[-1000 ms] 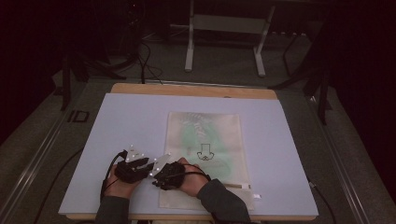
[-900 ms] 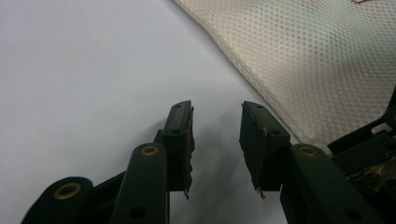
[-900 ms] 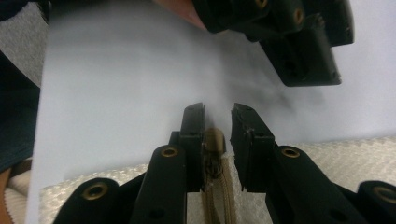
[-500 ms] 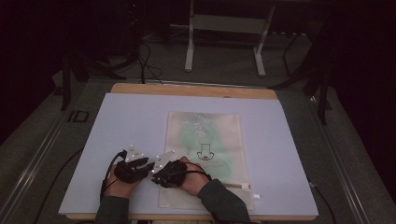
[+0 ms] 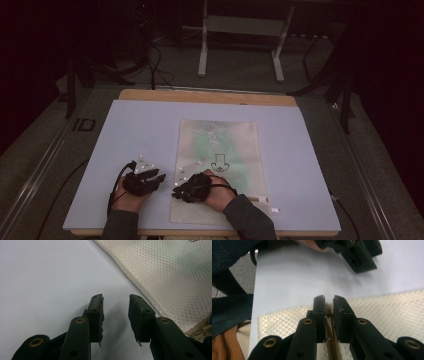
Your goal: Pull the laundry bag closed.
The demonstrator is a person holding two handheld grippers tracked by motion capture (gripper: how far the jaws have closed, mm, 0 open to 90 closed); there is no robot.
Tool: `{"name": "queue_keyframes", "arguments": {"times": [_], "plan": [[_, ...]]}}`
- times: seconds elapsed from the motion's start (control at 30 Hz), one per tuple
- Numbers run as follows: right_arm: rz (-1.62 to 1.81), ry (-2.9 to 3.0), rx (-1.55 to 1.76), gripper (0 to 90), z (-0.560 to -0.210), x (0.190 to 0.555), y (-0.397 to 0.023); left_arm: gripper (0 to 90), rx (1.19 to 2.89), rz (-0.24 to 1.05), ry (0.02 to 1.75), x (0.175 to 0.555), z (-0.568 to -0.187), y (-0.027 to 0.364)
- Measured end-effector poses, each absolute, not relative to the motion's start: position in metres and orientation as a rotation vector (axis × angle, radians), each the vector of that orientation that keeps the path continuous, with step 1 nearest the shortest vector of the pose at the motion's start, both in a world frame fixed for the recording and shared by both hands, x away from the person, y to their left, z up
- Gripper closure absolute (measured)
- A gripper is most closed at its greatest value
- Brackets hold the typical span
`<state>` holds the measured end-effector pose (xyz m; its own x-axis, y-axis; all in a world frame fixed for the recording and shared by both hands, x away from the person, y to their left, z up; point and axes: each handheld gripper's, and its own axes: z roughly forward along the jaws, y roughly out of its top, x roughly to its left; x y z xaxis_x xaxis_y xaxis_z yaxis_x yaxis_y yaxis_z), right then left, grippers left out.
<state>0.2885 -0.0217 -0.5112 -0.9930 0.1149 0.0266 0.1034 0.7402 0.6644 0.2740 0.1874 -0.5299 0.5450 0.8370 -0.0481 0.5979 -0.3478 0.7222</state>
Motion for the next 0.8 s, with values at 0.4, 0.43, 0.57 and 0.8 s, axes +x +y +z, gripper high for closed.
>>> {"name": "queue_keyframes", "arguments": {"times": [0.4,0.43,0.57,0.8], "plan": [[1.079,2.977,0.211,81.5,-0.523,0.293,-0.02,64.9,2.088,0.42,1.119,0.271,-0.529,0.183],[1.077,2.976,0.206,81.6,-0.524,0.293,-0.021,65.4,2.087,0.417,1.118,0.27,-0.529,0.182],[1.078,2.96,0.193,81.7,-0.525,0.291,-0.022,68.4,2.099,0.4,1.091,0.268,-0.529,0.176],[1.068,2.946,0.179,81.7,-0.526,0.288,-0.023,80.2,2.124,0.346,1.037,0.266,-0.529,0.169]]}}
